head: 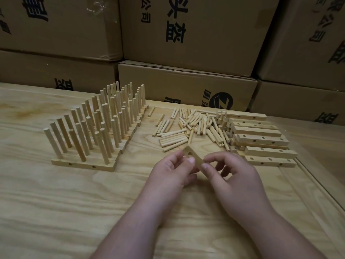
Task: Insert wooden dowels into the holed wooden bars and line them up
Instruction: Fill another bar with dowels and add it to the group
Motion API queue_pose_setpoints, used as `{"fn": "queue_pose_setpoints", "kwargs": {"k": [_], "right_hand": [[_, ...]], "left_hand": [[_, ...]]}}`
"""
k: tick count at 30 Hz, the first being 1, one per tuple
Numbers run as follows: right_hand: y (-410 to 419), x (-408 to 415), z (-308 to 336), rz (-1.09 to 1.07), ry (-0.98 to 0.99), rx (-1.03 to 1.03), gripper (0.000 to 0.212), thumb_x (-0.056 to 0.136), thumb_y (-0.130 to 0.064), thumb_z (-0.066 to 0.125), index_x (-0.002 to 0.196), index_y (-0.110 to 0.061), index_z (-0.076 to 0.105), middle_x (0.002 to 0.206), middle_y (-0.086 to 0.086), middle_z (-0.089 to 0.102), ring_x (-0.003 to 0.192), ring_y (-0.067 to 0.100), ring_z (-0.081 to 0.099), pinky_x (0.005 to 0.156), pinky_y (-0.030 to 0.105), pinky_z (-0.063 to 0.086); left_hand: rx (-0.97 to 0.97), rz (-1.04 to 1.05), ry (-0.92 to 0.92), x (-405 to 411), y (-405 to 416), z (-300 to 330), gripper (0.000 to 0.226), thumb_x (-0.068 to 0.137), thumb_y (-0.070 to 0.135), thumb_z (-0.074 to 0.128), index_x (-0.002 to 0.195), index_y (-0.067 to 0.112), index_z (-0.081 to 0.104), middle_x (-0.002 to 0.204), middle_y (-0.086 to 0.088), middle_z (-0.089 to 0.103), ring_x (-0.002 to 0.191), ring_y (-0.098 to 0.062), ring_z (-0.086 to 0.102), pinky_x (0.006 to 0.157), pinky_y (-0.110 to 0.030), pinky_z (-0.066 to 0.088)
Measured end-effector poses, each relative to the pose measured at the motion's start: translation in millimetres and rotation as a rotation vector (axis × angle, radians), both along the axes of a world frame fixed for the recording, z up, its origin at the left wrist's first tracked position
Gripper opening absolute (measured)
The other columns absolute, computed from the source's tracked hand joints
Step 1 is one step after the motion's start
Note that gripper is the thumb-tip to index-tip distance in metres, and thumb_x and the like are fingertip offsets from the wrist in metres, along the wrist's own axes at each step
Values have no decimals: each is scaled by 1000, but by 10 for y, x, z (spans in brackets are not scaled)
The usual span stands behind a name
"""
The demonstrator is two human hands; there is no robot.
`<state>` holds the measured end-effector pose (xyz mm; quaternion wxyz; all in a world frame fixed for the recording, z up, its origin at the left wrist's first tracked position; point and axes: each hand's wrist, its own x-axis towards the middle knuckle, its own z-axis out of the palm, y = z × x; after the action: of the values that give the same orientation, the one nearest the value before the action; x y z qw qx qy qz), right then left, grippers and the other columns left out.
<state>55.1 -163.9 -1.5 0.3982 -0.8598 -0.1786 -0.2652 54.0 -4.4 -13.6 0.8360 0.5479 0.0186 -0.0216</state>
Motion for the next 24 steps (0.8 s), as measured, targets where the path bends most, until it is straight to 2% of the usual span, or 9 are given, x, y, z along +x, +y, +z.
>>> {"fn": "queue_pose_setpoints", "kwargs": {"k": [3, 7, 10, 12, 14, 16, 18, 21, 24], "right_hand": [[63, -24, -15, 69, 25, 78, 7, 85, -28, 69, 87, -33, 73, 89, -20, 69, 86, 7, 64, 69, 10, 44], [14, 43, -103, -2, 147, 115, 14, 91, -27, 67, 80, -34, 71, 85, -21, 67, 82, 2, 62, 65, 8, 41], [12, 169, -176, -89, 259, 52, 14, 91, -26, 67, 80, -35, 70, 88, -29, 64, 84, -5, 59, 64, 5, 39], [60, 260, -192, -127, 261, -20, 13, 90, -27, 65, 81, -36, 68, 85, -24, 64, 83, -7, 57, 62, 7, 36], [122, 348, -190, -155, 245, -129, 12, 91, -30, 62, 84, -40, 64, 86, -23, 62, 80, -8, 56, 62, 13, 37], [175, 434, -183, -190, 245, -232, 9, 91, -35, 58, 88, -42, 62, 93, -23, 60, 77, -6, 55, 63, 19, 41], [232, 528, -188, -214, 227, -328, 10, 92, -38, 55, 96, -41, 64, 101, -23, 58, 80, -2, 55, 67, 25, 46], [340, 647, -174, -209, 133, -455, 22, 90, -38, 53, 107, -36, 66, 108, -20, 55, 99, 5, 51, 75, 30, 47], [441, 746, -125, -108, 90, -545, 38, 89, -38, 50, 123, -30, 65, 124, -13, 56, 120, 11, 46, 99, 34, 42]], "left_hand": [[-10, -2, -30, -14, -5, 8, 17, 101, 19, 60, 107, 15, 75, 108, -9, 77, 104, -24, 74, 100, -45, 55], [-213, 173, 28, 33, 16, 54, 17, 102, 24, 56, 107, 9, 62, 99, -10, 79, 91, -23, 76, 73, -37, 62], [-249, 283, 45, 42, 49, 67, 20, 104, 29, 53, 109, 10, 59, 93, -5, 79, 84, -17, 77, 65, -32, 60], [-221, 361, 57, 48, 61, 57, 25, 104, 35, 53, 109, 12, 60, 84, 0, 78, 71, -13, 74, 61, -31, 58], [-207, 433, 70, 67, 77, 49, 29, 103, 41, 52, 106, 13, 60, 72, 4, 71, 57, -12, 64, 55, -31, 53], [-235, 464, 83, 82, 92, 49, 28, 104, 42, 50, 104, 16, 61, 66, 3, 61, 52, -12, 54, 51, -29, 49], [-280, 453, 109, 81, 99, 63, 27, 105, 41, 48, 105, 20, 64, 66, 2, 58, 52, -13, 51, 49, -28, 48], [-379, 418, 148, 71, 102, 87, 31, 106, 41, 46, 110, 17, 66, 65, -1, 57, 52, -15, 50, 50, -28, 46], [-448, 413, 170, 72, 116, 105, 33, 106, 42, 46, 109, 17, 67, 65, -2, 56, 51, -15, 49, 49, -27, 46]]}}
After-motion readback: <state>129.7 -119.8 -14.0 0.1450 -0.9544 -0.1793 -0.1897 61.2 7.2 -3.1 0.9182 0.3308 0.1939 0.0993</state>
